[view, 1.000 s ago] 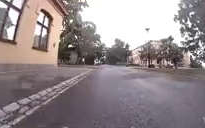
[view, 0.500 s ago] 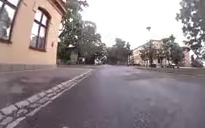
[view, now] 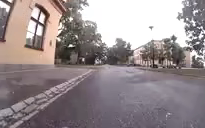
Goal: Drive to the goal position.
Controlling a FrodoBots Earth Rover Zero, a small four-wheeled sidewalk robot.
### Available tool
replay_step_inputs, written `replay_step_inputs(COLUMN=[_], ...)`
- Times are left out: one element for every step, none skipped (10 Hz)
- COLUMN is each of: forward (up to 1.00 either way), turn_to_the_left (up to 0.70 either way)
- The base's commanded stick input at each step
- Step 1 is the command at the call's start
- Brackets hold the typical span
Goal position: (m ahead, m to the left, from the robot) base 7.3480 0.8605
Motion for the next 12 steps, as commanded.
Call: replay_step_inputs(forward=[0.70,0.70,0.70,0.70,0.70,0.70,0.70,0.70,0.70,0.70,0.70,0.70], turn_to_the_left=[-0.05,-0.03,0.00,0.00,0.00,0.00,0.00,0.00,0.00,0.00,0.00,0.00])
